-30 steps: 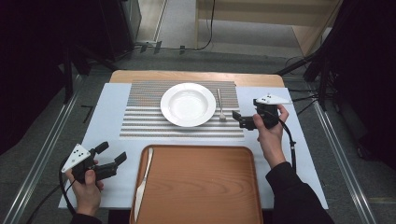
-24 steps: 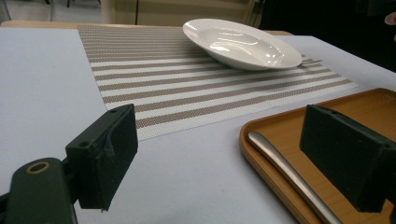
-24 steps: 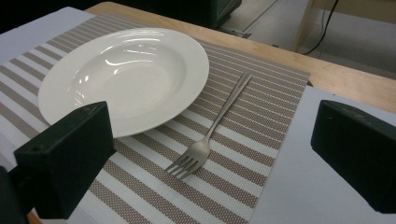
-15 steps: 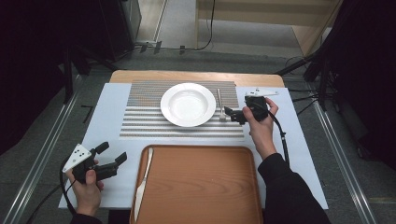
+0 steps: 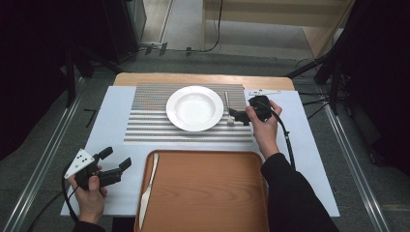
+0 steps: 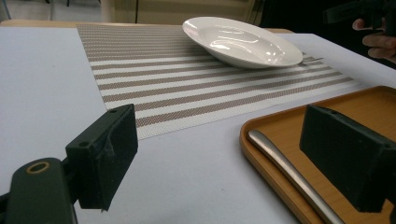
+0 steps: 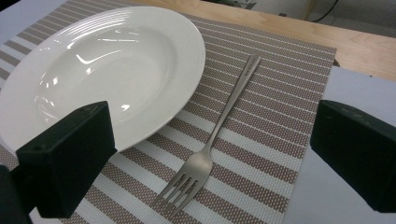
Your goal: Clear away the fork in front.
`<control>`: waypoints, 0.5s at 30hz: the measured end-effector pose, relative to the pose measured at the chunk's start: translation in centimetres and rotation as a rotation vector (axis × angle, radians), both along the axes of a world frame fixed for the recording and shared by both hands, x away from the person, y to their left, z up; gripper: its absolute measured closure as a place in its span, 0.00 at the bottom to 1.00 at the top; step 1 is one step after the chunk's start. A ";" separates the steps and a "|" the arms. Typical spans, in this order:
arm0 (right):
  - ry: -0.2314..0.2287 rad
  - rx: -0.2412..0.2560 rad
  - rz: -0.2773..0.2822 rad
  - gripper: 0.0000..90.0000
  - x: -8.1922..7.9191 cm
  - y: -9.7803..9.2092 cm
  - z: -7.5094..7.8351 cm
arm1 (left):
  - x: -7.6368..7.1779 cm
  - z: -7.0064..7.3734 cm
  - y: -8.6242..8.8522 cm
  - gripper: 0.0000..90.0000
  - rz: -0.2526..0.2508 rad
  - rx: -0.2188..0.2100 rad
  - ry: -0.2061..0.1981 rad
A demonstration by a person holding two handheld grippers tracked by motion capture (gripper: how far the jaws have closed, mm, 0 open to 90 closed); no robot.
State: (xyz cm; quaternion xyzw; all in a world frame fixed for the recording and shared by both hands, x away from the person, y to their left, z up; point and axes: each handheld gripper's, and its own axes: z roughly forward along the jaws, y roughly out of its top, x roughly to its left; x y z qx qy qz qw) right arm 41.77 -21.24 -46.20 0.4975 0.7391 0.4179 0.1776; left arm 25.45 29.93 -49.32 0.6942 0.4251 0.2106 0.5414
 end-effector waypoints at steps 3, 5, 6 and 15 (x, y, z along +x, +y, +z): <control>-0.006 -0.029 -0.060 0.21 0.2 0.1 -0.1 | 0.0 0.0 0.0 0.12 0.000 0.001 0.001; -0.004 -0.027 -0.068 0.21 0.4 0.1 -0.2 | 0.0 0.0 0.0 0.12 -0.001 0.000 0.001; -0.004 -0.022 -0.071 0.21 0.5 0.0 -0.3 | 0.0 0.0 0.0 0.12 0.000 0.000 0.001; 0.035 -0.056 -0.075 0.28 1.4 0.6 -1.0 | 0.0 0.0 0.0 0.12 0.001 0.002 0.003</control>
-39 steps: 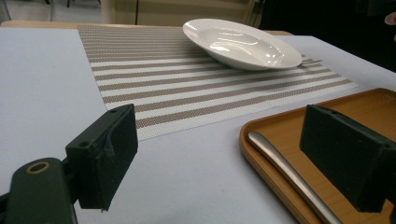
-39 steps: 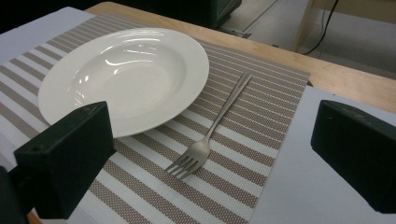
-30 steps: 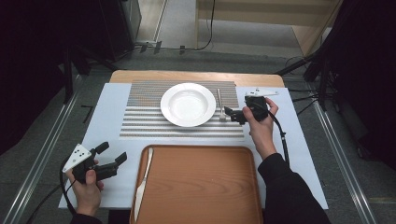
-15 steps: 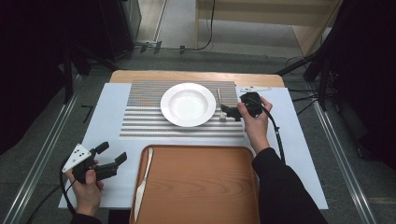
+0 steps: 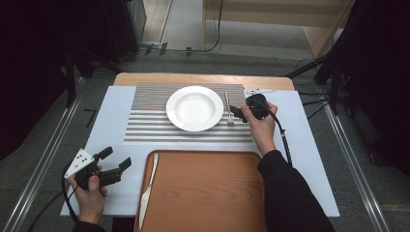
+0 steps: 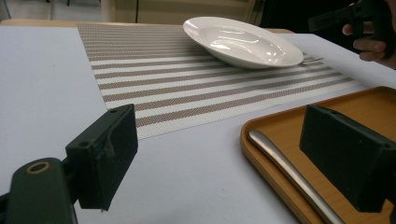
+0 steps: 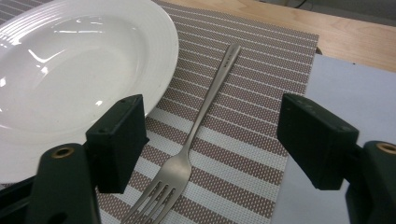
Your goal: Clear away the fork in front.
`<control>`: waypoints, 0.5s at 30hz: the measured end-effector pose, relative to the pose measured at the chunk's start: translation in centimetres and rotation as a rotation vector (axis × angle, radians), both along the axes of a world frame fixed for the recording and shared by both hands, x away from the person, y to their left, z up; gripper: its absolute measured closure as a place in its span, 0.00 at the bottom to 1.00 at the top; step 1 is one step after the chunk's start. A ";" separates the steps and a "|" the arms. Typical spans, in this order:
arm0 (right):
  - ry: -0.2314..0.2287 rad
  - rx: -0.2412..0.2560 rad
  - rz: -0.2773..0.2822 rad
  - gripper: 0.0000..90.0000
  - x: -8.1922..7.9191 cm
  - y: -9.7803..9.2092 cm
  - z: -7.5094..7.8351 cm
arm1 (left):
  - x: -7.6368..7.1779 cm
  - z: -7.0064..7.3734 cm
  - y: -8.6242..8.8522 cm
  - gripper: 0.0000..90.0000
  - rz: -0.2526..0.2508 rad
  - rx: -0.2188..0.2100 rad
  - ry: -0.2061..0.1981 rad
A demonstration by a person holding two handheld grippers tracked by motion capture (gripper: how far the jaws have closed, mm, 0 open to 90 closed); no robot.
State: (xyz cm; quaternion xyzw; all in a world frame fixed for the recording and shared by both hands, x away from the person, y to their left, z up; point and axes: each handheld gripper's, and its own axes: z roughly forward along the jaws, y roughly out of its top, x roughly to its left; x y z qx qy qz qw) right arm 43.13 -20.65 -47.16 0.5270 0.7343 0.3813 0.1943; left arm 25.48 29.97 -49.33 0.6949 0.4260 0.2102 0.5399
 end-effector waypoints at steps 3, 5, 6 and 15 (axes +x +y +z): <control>0.006 0.008 0.006 0.40 0.3 0.5 0.1 | 0.0 0.0 0.0 0.12 0.000 0.001 0.001; 0.013 0.003 0.015 0.47 0.5 1.0 0.1 | 0.0 0.0 0.0 0.12 0.001 0.000 0.002; 0.019 -0.011 0.012 0.51 0.6 1.3 0.1 | 0.0 0.0 0.0 0.12 0.001 0.001 0.002; 0.070 -0.103 -0.007 0.72 1.8 2.9 -1.3 | 0.0 0.0 0.1 0.12 0.003 -0.004 0.005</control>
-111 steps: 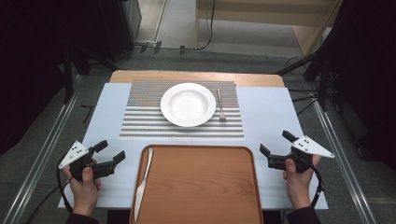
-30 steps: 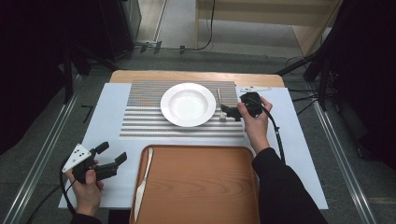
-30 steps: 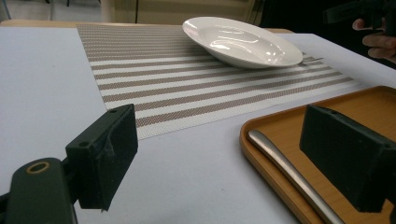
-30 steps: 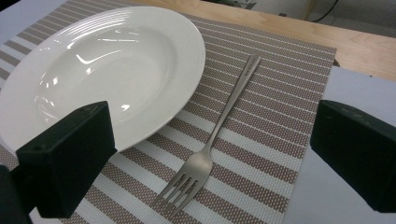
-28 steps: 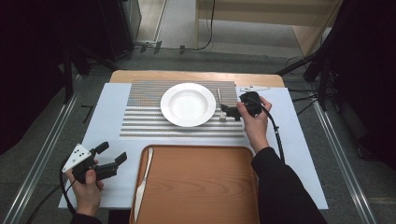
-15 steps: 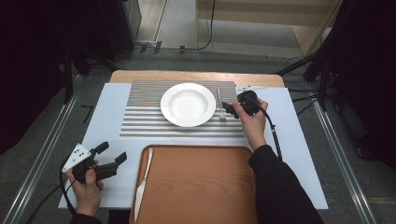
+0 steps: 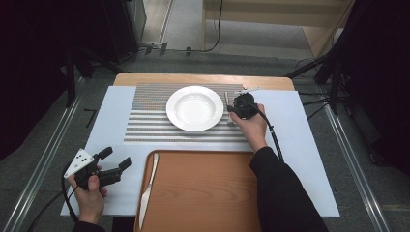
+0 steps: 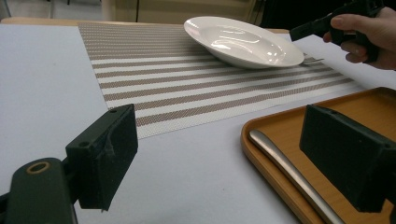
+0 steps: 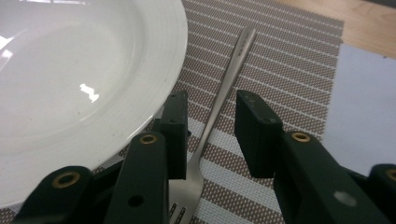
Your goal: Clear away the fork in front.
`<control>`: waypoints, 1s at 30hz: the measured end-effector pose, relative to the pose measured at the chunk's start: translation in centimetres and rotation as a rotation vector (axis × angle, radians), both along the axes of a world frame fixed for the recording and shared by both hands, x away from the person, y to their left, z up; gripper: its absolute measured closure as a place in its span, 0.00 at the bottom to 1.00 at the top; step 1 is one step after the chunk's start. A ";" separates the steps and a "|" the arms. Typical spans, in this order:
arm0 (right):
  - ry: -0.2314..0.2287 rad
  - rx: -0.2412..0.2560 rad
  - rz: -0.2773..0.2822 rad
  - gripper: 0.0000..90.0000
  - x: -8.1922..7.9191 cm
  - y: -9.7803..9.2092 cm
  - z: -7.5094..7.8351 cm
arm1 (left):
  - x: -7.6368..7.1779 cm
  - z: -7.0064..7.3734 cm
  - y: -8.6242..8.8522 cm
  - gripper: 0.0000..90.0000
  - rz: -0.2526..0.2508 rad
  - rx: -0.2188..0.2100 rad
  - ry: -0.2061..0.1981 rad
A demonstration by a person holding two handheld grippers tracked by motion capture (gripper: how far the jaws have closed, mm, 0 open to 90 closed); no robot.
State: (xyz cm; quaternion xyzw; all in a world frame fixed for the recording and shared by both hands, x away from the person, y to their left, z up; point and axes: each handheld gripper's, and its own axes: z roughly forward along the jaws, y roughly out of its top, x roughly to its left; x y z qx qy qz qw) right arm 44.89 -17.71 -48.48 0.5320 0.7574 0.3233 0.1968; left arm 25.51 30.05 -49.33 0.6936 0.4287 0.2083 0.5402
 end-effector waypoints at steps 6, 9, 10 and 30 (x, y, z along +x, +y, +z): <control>0.044 -0.018 -0.052 0.80 0.7 0.3 -0.9 | 0.0 0.0 0.0 0.12 -0.001 0.002 0.000; 0.047 -0.009 -0.058 0.83 1.2 0.3 -1.1 | 0.0 0.0 0.0 0.12 -0.002 0.001 0.000; 0.055 0.001 -0.054 0.82 1.3 0.4 -1.2 | 0.0 0.0 0.0 0.12 -0.002 -0.001 0.000; 0.092 -0.001 -0.057 0.92 0.7 -0.4 -1.8 | -0.1 0.1 -0.2 0.14 0.005 0.018 -0.004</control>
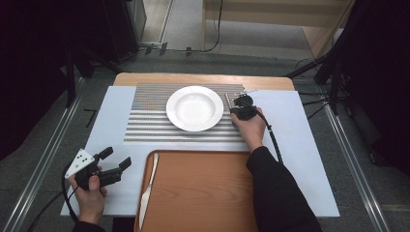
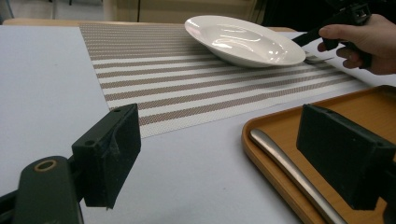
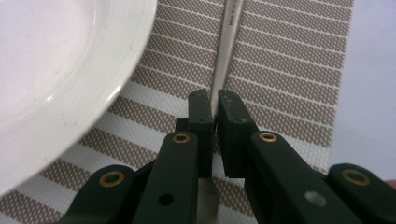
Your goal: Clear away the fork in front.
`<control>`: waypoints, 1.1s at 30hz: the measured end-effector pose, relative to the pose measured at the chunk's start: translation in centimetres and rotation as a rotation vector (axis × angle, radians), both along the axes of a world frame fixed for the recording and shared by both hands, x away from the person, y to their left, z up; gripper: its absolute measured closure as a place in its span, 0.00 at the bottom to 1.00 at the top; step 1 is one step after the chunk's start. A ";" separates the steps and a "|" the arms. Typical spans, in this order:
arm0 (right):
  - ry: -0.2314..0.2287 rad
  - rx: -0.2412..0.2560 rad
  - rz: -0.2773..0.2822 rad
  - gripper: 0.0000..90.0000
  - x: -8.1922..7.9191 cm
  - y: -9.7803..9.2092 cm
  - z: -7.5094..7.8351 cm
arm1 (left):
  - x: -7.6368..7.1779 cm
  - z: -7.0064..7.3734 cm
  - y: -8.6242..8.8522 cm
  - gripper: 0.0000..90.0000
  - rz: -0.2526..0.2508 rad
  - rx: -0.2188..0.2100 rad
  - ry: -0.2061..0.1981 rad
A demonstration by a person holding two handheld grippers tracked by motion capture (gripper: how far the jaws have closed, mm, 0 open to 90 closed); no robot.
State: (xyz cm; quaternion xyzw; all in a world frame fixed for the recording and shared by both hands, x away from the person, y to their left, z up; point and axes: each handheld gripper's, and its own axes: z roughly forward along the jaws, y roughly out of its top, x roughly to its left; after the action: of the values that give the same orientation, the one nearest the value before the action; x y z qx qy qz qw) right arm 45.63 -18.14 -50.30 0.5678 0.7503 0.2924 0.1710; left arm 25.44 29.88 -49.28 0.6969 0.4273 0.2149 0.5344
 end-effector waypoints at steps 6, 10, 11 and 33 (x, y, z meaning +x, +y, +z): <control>-0.007 0.031 0.001 0.93 -2.0 -1.2 -0.3 | 0.0 0.0 0.0 0.14 0.000 0.003 0.000; -0.004 0.046 0.004 0.93 -3.2 -1.9 -0.4 | 0.0 0.0 -0.2 0.14 -0.002 0.008 0.000; -0.002 0.046 0.008 0.93 -3.4 -2.0 -0.4 | 0.0 0.0 -0.1 0.14 -0.002 0.007 0.000; 0.033 -0.095 0.043 0.91 -2.6 -0.7 0.1 | -0.1 0.0 -0.3 0.14 0.006 0.018 0.005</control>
State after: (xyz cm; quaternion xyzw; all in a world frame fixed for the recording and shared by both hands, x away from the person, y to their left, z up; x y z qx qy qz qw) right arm 43.00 -18.79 -50.18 0.5477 0.7779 0.2506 0.1789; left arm 25.38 29.61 -49.29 0.7010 0.4289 0.2186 0.5261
